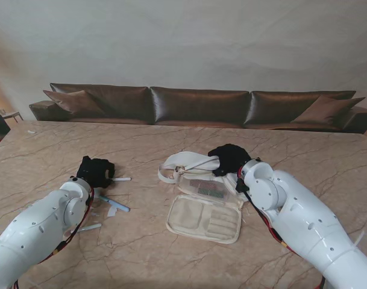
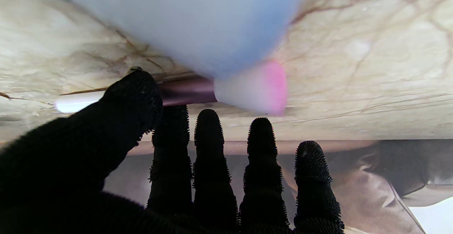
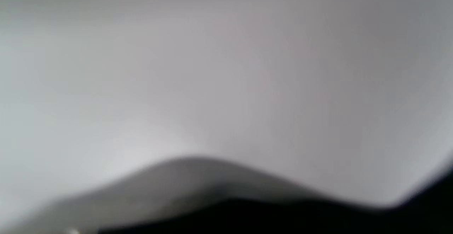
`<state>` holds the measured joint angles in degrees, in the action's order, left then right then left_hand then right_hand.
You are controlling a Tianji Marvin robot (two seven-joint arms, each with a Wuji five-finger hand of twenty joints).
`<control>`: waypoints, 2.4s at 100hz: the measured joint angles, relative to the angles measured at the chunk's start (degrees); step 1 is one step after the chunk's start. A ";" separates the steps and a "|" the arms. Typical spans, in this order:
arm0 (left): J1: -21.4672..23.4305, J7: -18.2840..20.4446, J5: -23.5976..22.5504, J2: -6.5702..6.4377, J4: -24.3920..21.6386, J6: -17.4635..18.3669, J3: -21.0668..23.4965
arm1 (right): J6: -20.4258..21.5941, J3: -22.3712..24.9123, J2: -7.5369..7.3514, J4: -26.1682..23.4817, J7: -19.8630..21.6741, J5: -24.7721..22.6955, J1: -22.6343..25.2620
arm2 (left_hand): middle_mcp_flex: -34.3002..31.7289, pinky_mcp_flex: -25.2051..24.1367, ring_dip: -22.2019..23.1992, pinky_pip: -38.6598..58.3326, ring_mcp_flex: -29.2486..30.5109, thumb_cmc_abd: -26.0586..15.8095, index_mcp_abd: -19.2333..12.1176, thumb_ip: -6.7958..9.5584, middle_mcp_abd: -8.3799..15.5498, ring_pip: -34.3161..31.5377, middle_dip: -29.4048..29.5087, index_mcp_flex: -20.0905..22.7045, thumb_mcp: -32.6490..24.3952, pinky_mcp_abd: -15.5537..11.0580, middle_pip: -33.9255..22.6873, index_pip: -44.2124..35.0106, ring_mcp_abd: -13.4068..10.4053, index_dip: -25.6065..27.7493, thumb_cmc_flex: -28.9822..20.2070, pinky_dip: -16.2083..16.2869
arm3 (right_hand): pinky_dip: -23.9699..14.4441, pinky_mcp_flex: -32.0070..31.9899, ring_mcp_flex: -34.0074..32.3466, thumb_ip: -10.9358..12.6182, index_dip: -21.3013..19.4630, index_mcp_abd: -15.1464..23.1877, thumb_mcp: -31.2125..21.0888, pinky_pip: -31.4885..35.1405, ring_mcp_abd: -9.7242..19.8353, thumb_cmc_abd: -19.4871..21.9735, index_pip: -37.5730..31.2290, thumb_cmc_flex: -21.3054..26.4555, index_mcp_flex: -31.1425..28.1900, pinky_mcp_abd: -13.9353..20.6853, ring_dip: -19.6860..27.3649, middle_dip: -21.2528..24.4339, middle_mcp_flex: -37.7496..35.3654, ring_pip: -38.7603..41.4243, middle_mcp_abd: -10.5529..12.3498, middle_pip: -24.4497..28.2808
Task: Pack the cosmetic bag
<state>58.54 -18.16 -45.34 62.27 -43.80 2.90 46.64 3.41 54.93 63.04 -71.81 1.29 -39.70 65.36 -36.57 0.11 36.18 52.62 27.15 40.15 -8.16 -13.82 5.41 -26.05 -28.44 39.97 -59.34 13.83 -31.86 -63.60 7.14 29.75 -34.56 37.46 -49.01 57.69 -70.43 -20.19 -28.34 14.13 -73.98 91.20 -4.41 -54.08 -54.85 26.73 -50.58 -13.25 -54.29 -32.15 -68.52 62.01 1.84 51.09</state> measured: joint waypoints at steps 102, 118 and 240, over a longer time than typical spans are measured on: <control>6.62 0.20 -2.17 0.14 -6.33 -2.33 7.36 | -0.26 -0.06 -0.05 -0.60 0.58 0.21 0.20 | 2.57 -3.21 0.63 0.39 -2.45 -1.77 -1.12 3.30 0.64 -0.65 -1.21 -8.49 -2.96 -0.32 -0.88 15.25 -0.07 -5.03 2.53 0.00 | 0.01 0.00 0.00 0.01 0.01 0.00 0.00 0.28 -0.02 0.01 0.00 0.00 0.00 0.00 0.04 0.00 0.00 0.09 0.00 0.00; 7.34 0.28 -0.79 0.55 -6.96 -3.01 8.08 | -0.28 -0.10 -0.05 -0.64 0.55 0.22 0.21 | 2.59 -3.74 0.63 -0.40 -3.10 -1.79 -1.69 3.30 0.64 -0.55 -1.20 -7.14 -3.07 -0.48 -0.86 24.04 -0.07 -6.84 2.53 0.00 | 0.01 0.00 0.00 0.00 0.01 0.00 0.00 0.34 -0.03 0.01 0.00 0.01 0.00 0.00 0.04 0.00 0.00 0.15 0.00 0.00; 7.85 -4.44 2.79 2.47 -6.53 -5.62 6.94 | -0.35 -0.08 -0.10 -1.42 0.96 0.29 0.52 | 2.03 -3.76 0.66 -0.70 -3.89 0.54 -2.66 -1.02 0.63 -1.58 -1.41 1.99 0.66 -1.10 -1.80 4.40 -0.07 -7.49 -4.73 -0.53 | 0.01 0.00 0.00 0.08 0.01 0.00 0.00 0.83 -0.09 0.02 0.00 0.02 0.00 0.00 -0.01 -0.47 0.00 0.33 0.00 0.00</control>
<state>66.39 -22.60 -42.55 64.74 -50.33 -2.72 53.58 3.06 54.84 62.95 -73.22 2.25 -39.41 65.88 -34.55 -3.65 36.84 51.92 23.26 40.70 -10.82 -14.84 6.04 -27.64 -29.86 41.96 -58.68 12.72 -33.66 -59.19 7.06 22.26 -39.30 36.93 -49.00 57.69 -70.43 -20.11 -28.33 14.12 -73.98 92.03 -4.50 -54.06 -54.85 26.75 -50.58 -13.25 -54.29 -32.62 -68.52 62.35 1.84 51.09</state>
